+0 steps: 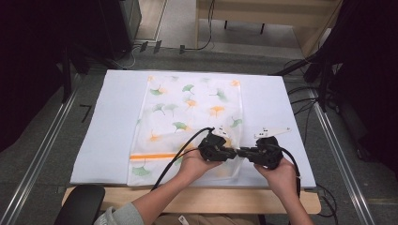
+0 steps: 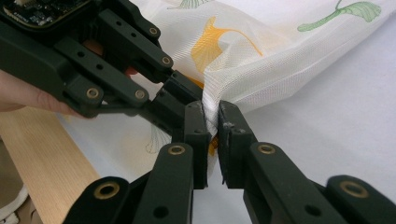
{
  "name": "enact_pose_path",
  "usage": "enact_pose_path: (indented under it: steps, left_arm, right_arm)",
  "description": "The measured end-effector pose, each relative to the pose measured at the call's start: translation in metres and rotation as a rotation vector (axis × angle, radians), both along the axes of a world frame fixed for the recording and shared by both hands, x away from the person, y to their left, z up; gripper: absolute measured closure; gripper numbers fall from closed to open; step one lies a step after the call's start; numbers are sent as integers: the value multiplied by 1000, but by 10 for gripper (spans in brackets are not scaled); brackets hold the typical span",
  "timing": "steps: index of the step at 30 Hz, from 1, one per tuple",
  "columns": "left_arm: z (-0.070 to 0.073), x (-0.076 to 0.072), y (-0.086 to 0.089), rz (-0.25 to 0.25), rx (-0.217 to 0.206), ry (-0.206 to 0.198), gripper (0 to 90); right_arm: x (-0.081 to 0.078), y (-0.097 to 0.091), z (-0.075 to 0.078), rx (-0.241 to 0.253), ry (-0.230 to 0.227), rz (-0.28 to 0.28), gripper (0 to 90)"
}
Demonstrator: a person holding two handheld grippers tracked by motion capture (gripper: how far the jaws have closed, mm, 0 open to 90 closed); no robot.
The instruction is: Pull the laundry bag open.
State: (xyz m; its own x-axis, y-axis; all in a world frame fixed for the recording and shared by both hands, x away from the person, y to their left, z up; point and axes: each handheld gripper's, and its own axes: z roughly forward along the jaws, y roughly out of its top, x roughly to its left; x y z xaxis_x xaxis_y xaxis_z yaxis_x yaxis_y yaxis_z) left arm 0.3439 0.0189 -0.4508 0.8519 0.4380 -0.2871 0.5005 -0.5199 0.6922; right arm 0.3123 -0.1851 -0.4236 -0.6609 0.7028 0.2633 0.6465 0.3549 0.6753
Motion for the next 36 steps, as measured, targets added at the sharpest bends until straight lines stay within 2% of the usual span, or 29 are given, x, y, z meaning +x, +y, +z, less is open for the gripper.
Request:
enact_pose_path:
  steps: [2,3,7,11,14,17,21,24,28,36]
  left_arm:
    - [0,0,1,1,-4,9,853]
    - [0,0,2,-2,-14,5,899]
    - [0,0,3,1,-15,14,900]
    - [0,-1,5,5,-42,29,900]
    - [-1,-2,4,7,-56,23,876]
    - [-2,-4,2,11,-47,-7,829]
    - [-2,-4,1,15,-45,-13,857]
    - [-3,-3,0,20,-50,12,895]
    - [-3,0,3,18,-64,36,900]
    - [2,-2,6,-6,-45,71,900]
  right_arm:
    - [0,0,0,0,-2,1,850]
    - [0,0,0,0,-1,0,850]
    - [0,0,0,1,-3,3,850]
    - [0,-3,0,2,-3,-3,851]
    - [0,-3,1,9,3,-9,851]
    - [0,-2,1,11,0,-1,852]
    - [0,-2,1,22,8,-2,853]
    - [0,-1,2,30,13,4,853]
    - [-1,0,2,29,10,8,853]
    - [-1,-6,1,22,9,1,852]
